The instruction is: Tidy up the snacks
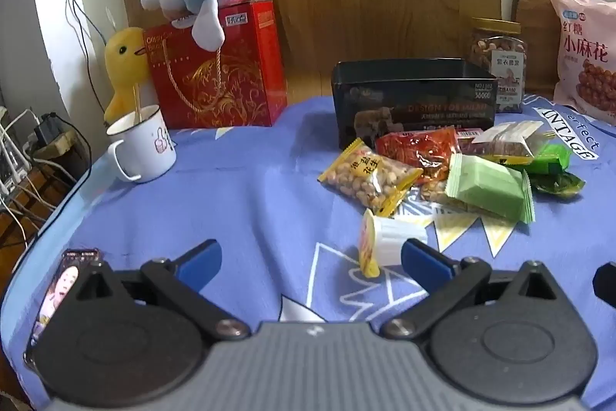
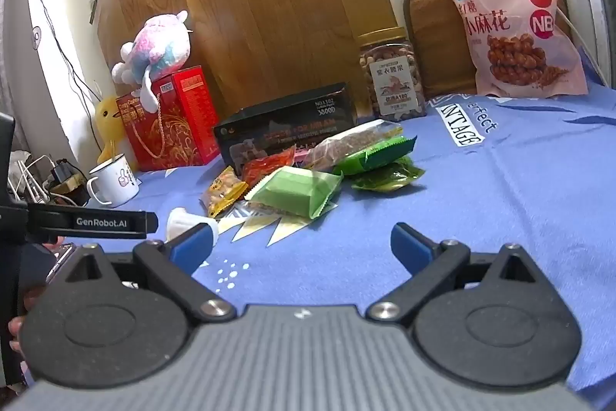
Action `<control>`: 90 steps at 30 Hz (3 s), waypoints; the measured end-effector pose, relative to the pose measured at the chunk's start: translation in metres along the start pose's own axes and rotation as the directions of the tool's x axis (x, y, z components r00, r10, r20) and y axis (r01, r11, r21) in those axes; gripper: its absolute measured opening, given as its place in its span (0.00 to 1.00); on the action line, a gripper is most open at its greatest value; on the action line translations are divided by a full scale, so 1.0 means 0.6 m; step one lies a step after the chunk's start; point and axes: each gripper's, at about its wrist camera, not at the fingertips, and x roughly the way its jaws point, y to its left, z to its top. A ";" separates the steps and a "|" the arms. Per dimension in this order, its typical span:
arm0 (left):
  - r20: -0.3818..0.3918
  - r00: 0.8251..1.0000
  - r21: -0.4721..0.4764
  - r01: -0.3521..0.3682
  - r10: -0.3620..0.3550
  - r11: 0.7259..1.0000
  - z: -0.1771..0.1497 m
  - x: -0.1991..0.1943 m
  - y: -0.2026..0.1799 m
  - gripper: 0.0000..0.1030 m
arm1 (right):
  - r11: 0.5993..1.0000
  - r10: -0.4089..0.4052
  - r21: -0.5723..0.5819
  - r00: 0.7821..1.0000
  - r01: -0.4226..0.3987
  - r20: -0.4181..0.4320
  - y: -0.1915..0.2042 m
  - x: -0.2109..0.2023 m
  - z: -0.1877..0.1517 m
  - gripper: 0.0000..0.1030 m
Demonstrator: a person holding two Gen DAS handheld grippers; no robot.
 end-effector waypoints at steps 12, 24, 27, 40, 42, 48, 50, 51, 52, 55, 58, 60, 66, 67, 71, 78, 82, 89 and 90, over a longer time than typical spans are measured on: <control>-0.003 0.973 -0.099 0.228 -0.229 0.969 -0.051 -0.014 0.028 0.87 | 0.999 -0.026 -0.021 0.999 0.027 0.037 -0.007 -0.007 0.005 0.97; 0.051 0.944 -0.085 0.329 -0.325 0.941 -0.038 0.005 0.103 0.72 | 0.989 0.053 -0.138 0.998 -0.058 -0.041 0.028 0.027 0.004 0.78; 0.063 0.934 -0.084 0.356 -0.351 0.931 -0.015 0.044 0.103 0.57 | 0.971 0.106 -0.202 0.989 -0.125 -0.101 0.050 0.061 0.016 0.68; 0.007 0.838 -0.132 0.542 -0.546 0.830 0.002 0.095 0.104 0.34 | 0.864 0.148 -0.419 0.938 -0.277 -0.315 0.135 0.191 0.019 0.55; 0.020 0.820 -0.138 0.569 -0.572 0.811 0.007 0.089 0.112 0.35 | 0.859 0.154 -0.423 0.934 -0.287 -0.321 0.138 0.196 0.019 0.55; -0.002 0.798 -0.136 0.596 -0.602 0.791 0.013 0.099 0.104 0.30 | 0.852 0.155 -0.430 0.929 -0.298 -0.336 0.130 0.197 0.023 0.50; -0.018 0.789 -0.142 0.606 -0.614 0.783 0.010 0.107 0.100 0.19 | 0.857 0.161 -0.417 0.926 -0.302 -0.341 0.125 0.201 0.027 0.49; -0.024 0.783 -0.149 0.612 -0.622 0.777 0.010 0.110 0.100 0.18 | 0.862 0.168 -0.404 0.924 -0.307 -0.343 0.122 0.203 0.030 0.47; -0.027 0.779 -0.160 0.616 -0.627 0.772 0.009 0.113 0.100 0.17 | 0.865 0.178 -0.391 0.921 -0.314 -0.346 0.119 0.205 0.031 0.47; -0.039 0.768 -0.186 0.623 -0.639 0.760 0.009 0.124 0.104 0.17 | 0.863 0.210 -0.374 0.914 -0.341 -0.347 0.113 0.211 0.035 0.47; -0.052 0.760 -0.202 0.628 -0.648 0.752 0.008 0.133 0.106 0.15 | 0.863 0.243 -0.343 0.900 -0.371 -0.362 0.105 0.218 0.039 0.47; -0.061 0.747 -0.210 0.639 -0.662 0.740 0.007 0.138 0.105 0.13 | 0.857 0.268 -0.330 0.889 -0.396 -0.370 0.100 0.220 0.040 0.47; -0.060 0.749 -0.206 0.638 -0.660 0.742 0.011 0.139 0.104 0.13 | 0.844 0.318 -0.295 0.860 -0.449 -0.399 0.093 0.231 0.038 0.39; -0.060 0.750 -0.205 0.636 -0.658 0.744 0.011 0.139 0.103 0.12 | 0.845 0.320 -0.293 0.861 -0.448 -0.397 0.093 0.231 0.038 0.38; -0.048 0.758 -0.182 0.634 -0.651 0.752 0.019 0.127 0.100 0.12 | 0.854 0.313 -0.286 0.868 -0.436 -0.386 0.093 0.224 0.041 0.32; 0.001 0.757 -0.119 0.649 -0.654 0.751 0.066 0.104 0.086 0.12 | 0.871 0.293 -0.305 0.906 -0.385 -0.305 0.092 0.210 0.076 0.32; 0.040 0.756 -0.057 0.655 -0.653 0.754 0.116 0.090 0.068 0.12 | 0.882 0.284 -0.316 0.929 -0.350 -0.237 0.086 0.210 0.113 0.32; 0.087 0.754 0.063 0.648 -0.651 0.759 0.210 0.095 0.009 0.12 | 0.903 0.240 -0.329 0.960 -0.276 -0.145 0.054 0.236 0.190 0.32; 0.093 0.752 0.075 0.648 -0.652 0.758 0.223 0.101 0.000 0.12 | 0.906 0.231 -0.331 0.964 -0.263 -0.134 0.048 0.243 0.202 0.32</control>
